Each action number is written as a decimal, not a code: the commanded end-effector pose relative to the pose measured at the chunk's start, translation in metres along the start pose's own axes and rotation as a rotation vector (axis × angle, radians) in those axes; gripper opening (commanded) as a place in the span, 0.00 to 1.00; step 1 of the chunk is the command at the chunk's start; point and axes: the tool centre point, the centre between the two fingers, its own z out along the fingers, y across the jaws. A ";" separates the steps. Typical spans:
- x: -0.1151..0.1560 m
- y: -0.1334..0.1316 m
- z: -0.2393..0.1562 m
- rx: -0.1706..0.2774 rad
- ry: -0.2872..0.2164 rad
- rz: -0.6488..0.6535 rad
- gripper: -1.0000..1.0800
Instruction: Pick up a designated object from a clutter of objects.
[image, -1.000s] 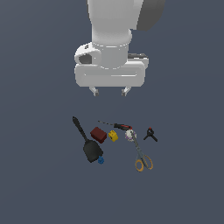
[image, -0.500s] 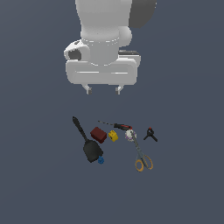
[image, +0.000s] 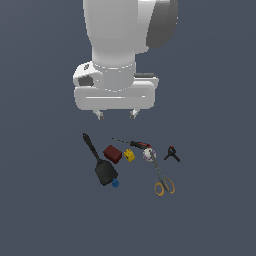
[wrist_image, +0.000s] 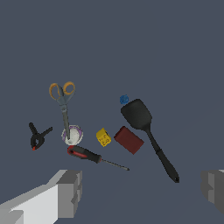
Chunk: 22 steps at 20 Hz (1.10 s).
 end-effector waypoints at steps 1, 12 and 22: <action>0.009 0.002 0.013 -0.003 -0.005 -0.040 0.96; 0.058 0.014 0.102 -0.003 -0.029 -0.295 0.96; 0.085 0.021 0.191 0.021 -0.041 -0.509 0.96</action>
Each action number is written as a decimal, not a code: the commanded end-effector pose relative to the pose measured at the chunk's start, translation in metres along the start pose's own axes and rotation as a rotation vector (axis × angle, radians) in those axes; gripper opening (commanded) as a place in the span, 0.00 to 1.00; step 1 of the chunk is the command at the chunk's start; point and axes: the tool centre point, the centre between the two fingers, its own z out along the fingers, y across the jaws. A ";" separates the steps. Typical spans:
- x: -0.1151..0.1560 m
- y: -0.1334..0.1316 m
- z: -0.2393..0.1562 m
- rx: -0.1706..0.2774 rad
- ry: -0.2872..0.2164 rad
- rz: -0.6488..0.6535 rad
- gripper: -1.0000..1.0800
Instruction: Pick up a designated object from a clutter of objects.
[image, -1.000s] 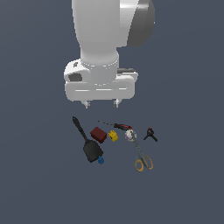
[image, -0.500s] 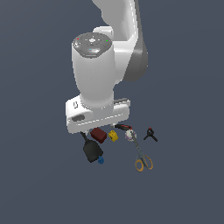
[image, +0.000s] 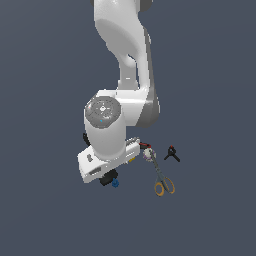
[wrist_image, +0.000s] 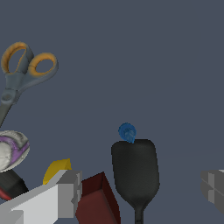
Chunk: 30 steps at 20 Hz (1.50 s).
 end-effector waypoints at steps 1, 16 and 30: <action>0.004 0.004 0.018 0.005 0.001 -0.044 0.96; 0.009 0.009 0.058 0.019 0.003 -0.126 0.96; 0.010 0.008 0.108 0.019 0.004 -0.130 0.96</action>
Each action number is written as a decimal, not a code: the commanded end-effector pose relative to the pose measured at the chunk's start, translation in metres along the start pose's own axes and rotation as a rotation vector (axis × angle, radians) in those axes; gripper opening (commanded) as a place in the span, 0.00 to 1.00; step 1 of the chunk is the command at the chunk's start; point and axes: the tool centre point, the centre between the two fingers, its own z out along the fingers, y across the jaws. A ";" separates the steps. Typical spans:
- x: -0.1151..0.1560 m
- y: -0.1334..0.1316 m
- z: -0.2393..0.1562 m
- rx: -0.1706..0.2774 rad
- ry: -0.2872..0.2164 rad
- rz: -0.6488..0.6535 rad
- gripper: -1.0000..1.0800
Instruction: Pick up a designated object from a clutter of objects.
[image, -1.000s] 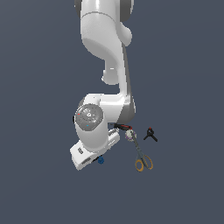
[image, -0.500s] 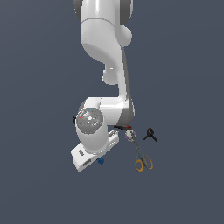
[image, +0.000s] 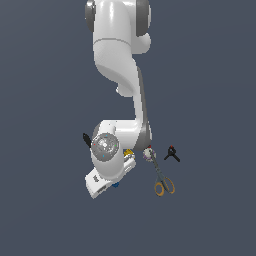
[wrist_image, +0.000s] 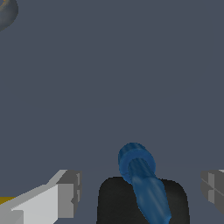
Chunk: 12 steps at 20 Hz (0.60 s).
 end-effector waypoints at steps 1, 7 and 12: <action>0.001 0.001 0.001 -0.001 0.001 0.000 0.96; 0.001 0.001 0.001 -0.001 0.001 0.000 0.00; 0.001 0.001 0.001 -0.001 0.001 0.000 0.00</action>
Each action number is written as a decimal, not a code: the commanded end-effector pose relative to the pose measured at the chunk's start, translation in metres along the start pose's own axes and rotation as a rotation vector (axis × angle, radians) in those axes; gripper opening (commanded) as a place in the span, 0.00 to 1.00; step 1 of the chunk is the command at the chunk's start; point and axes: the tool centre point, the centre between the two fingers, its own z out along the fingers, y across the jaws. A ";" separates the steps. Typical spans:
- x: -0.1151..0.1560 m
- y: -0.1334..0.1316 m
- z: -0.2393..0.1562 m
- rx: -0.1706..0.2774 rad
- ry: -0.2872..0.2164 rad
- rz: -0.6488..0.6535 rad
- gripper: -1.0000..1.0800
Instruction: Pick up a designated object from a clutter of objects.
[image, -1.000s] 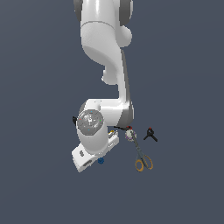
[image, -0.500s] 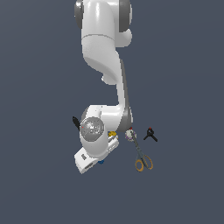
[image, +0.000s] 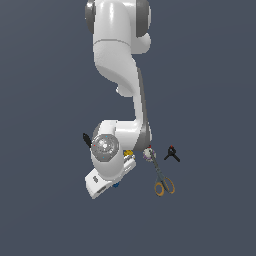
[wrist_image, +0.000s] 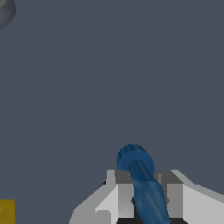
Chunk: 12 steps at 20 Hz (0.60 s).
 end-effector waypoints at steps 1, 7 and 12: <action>0.000 0.000 0.000 0.000 0.000 0.000 0.00; 0.000 -0.002 -0.011 0.000 0.000 0.000 0.00; 0.001 -0.006 -0.037 0.000 0.000 0.000 0.00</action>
